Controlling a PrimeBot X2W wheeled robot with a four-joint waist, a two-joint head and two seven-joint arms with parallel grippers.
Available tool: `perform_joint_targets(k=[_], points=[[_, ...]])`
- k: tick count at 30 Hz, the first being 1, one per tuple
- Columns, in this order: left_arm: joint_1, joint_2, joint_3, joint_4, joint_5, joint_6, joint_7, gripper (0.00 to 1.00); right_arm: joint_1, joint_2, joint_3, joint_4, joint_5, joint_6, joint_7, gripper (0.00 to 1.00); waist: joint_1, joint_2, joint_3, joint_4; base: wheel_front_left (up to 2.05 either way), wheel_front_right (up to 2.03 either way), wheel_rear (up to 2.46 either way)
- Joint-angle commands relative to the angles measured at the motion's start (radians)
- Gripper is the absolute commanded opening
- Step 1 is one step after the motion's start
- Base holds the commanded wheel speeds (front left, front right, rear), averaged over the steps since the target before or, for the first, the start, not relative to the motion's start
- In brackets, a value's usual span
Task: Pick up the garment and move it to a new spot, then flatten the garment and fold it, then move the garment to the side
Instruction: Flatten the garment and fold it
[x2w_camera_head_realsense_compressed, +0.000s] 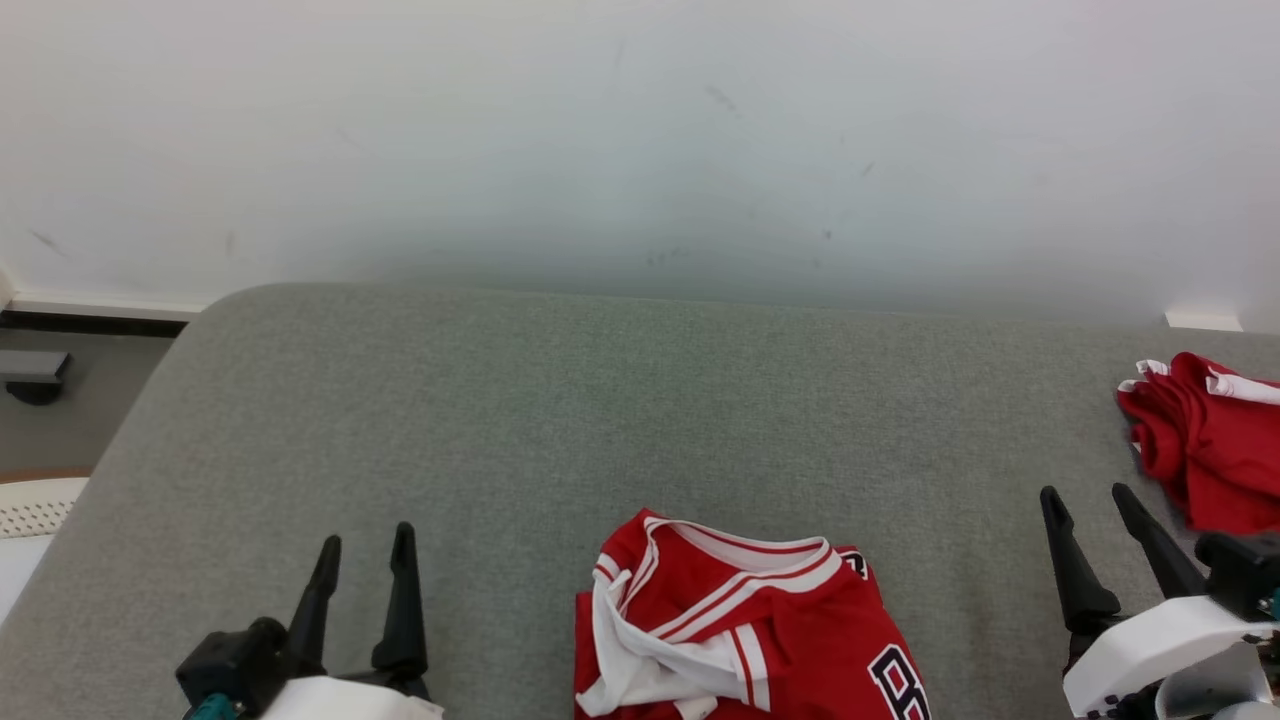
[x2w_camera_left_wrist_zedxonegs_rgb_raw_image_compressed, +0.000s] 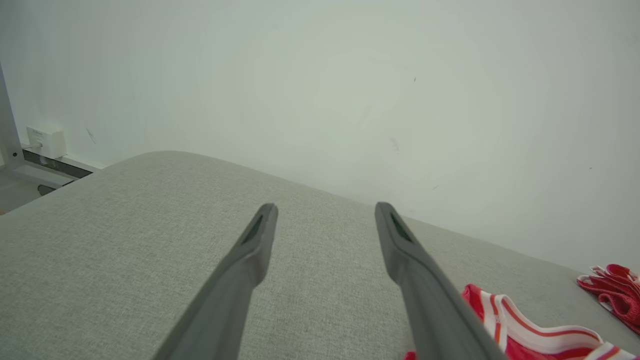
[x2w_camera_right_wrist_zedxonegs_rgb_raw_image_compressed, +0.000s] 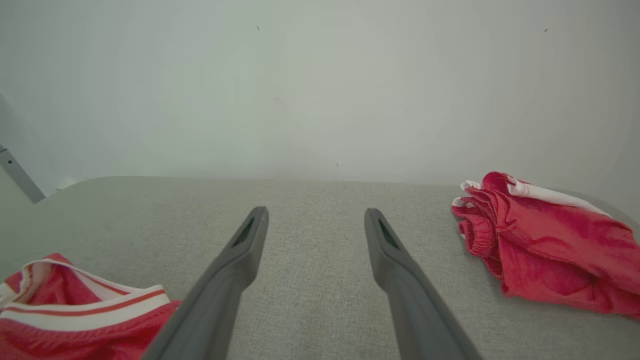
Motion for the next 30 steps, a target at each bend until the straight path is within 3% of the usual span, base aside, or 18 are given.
perform_joint_targets(k=[1, 2, 3, 16, 21, 30], points=[[0.008, 0.004, 0.0, 0.0, 0.006, -0.003, -0.002, 1.0, -0.019, 0.003, 0.006, 0.018, -0.011, -0.002, -0.001, 1.0, 0.0, -0.0001, 0.0, 0.004, 0.0, 0.0, 0.0], [0.006, 0.004, -0.002, 0.002, 0.004, -0.003, -0.002, 1.0, -0.03, 0.002, 0.018, 0.041, -0.016, -0.002, 0.011, 0.45, 0.0, -0.0001, 0.001, 0.008, 0.0, 0.0, 0.0], [0.005, 0.004, -0.003, 0.003, 0.001, -0.003, -0.002, 1.0, -0.039, 0.002, 0.026, 0.067, -0.017, -0.002, 0.027, 0.0, 0.0, -0.0001, 0.002, 0.012, 0.0, 0.0, 0.0], [-0.015, 0.004, -0.012, 0.023, -0.01, -0.009, -0.002, 1.0, -0.181, 0.062, 0.13, 0.36, -0.011, -0.002, 0.205, 0.0, 0.0, -0.0001, 0.032, 0.101, 0.0, 0.0, 0.0], [-0.015, 0.004, -0.007, 0.027, -0.014, -0.007, -0.002, 1.0, -0.181, 0.076, 0.216, 0.369, 0.013, -0.002, 0.213, 0.0, 0.0, -0.0001, 0.04, 0.124, 0.0, 0.0, 0.0], [-0.017, 0.004, -0.02, 0.03, -0.031, -0.002, -0.002, 1.0, -0.131, 0.109, 0.399, 0.259, 0.03, -0.002, 0.168, 0.0, 0.0, -0.0001, 0.046, 0.157, 0.0, 0.0, 0.0]])
